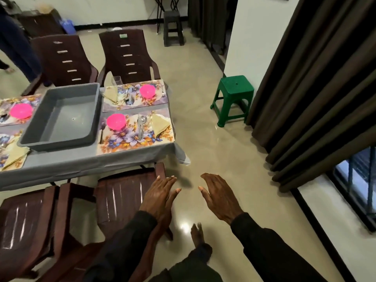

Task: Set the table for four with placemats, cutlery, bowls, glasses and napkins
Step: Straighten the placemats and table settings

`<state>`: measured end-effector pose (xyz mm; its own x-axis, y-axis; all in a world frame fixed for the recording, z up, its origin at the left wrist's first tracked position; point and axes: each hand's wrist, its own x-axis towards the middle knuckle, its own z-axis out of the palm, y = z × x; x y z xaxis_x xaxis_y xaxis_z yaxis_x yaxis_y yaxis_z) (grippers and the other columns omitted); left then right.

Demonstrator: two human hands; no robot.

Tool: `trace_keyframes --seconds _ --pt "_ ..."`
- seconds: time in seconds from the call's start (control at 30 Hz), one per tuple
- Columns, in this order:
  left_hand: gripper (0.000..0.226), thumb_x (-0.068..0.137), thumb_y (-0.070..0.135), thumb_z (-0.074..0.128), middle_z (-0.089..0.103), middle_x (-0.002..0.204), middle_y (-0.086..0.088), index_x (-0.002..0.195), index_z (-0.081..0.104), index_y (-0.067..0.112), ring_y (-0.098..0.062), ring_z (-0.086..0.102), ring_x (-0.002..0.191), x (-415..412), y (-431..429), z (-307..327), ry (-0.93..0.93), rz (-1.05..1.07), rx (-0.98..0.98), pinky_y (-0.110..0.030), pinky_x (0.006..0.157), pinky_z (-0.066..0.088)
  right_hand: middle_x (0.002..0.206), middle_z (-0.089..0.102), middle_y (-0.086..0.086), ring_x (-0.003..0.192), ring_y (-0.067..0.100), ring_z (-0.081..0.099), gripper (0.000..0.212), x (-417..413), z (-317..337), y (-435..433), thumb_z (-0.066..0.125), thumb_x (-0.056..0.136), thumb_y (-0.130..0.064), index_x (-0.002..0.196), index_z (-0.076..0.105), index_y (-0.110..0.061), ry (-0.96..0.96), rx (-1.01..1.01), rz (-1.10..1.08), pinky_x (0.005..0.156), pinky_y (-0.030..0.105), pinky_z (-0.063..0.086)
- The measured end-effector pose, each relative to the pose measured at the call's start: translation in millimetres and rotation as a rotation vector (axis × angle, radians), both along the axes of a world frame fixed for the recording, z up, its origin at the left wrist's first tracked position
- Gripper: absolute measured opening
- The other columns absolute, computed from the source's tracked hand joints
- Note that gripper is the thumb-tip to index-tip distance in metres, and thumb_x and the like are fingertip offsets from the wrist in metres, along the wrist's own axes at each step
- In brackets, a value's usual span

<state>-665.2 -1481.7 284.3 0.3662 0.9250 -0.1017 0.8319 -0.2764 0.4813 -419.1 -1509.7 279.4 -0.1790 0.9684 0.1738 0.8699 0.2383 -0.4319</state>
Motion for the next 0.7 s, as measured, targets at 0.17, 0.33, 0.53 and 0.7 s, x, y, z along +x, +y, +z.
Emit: trace_keyframes --seconds 0.17,0.33,0.53,0.7 --pt "0.087 0.096 0.076 0.008 0.055 0.148 -0.002 0.145 0.053 0.020 -0.019 0.043 0.143 26.1 76.3 0.3 -0.048 0.089 0.009 -0.039 0.125 0.023 0.136 0.062 0.004 0.126 0.018 0.056 0.054 31.7 8.2 85.1 0.033 0.106 -0.050 0.140 0.054 -0.014 0.004 -0.027 0.042 0.109 0.028 0.042" --pt "0.086 0.097 0.074 0.012 0.061 0.140 -0.006 0.139 0.059 0.015 -0.020 0.053 0.134 46.8 139.5 10.0 -0.069 0.161 0.064 -0.031 0.121 0.024 0.136 0.061 0.003 0.126 0.018 0.056 0.052 57.2 7.5 170.1 0.036 0.106 -0.048 0.141 0.053 -0.014 0.010 -0.043 0.103 0.108 0.028 0.042" --pt "0.046 0.102 0.044 0.046 0.068 0.126 -0.008 0.133 0.061 0.013 -0.026 0.063 0.115 62.3 214.4 3.1 -0.050 0.289 0.133 -0.033 0.100 0.047 0.134 0.063 0.004 0.123 0.018 0.059 0.051 76.9 1.3 275.6 0.038 0.104 -0.047 0.140 0.055 -0.014 0.028 -0.080 0.197 0.104 0.028 0.045" --pt "0.047 0.092 0.033 0.071 0.067 0.129 -0.010 0.135 0.057 0.018 -0.032 0.064 0.116 68.7 275.2 -6.3 0.011 0.397 0.107 -0.041 0.096 0.055 0.132 0.064 0.005 0.120 0.020 0.060 0.044 83.3 -8.8 382.0 0.045 0.105 -0.038 0.139 0.055 -0.012 0.013 -0.079 0.365 0.101 0.030 0.046"
